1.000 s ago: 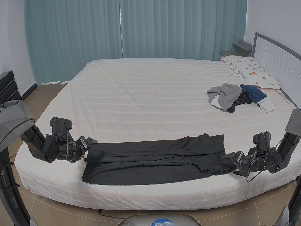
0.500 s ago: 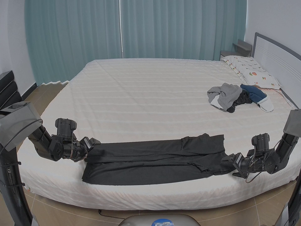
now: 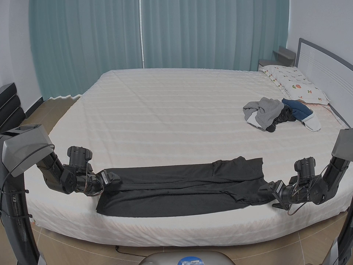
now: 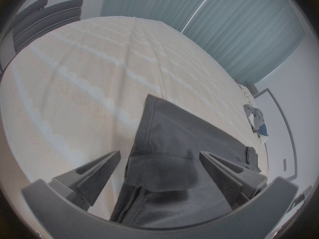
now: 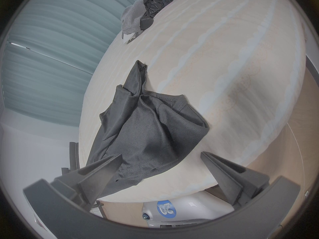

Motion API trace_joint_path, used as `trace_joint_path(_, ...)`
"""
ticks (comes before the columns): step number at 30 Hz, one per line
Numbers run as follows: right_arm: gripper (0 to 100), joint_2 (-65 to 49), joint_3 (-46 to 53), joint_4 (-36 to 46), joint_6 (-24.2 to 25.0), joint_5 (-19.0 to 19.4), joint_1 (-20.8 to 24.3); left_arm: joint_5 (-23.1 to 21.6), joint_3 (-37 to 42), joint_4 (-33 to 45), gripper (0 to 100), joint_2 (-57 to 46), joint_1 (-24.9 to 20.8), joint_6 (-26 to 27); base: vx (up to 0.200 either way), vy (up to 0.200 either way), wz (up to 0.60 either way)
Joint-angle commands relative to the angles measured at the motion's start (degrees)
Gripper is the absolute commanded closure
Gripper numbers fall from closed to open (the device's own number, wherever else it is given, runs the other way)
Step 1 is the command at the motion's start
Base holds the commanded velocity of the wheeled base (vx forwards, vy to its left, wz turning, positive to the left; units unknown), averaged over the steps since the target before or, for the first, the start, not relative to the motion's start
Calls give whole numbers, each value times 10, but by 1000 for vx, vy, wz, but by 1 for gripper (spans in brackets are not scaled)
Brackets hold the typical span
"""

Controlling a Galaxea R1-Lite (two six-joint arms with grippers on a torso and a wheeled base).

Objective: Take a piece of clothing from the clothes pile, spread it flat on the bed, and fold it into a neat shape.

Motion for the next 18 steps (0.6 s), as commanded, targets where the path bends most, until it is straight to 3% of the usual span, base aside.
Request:
trace_joint_path(1,0,0,0,0,0,0,0,0,14,-9,0,1,-4,5,0,0,0)
trace_joint_path(6,0,-5,3,0,-1,0,0,1,41,-82,0,4,-22,9,0,0,0)
trace_joint_path(16,0,-7,4,-1,-1,0,0,6,61,-84,0,-2,-41,9,0,0,0)
trace_joint_path(17,0,-7,4,-1,-1,0,0,6,61,-84,100,-2,-41,9,0,0,0)
trace_joint_path(18,0,-7,4,-1,-1,0,0,6,61,-84,100,-2,-41,9,0,0,0)
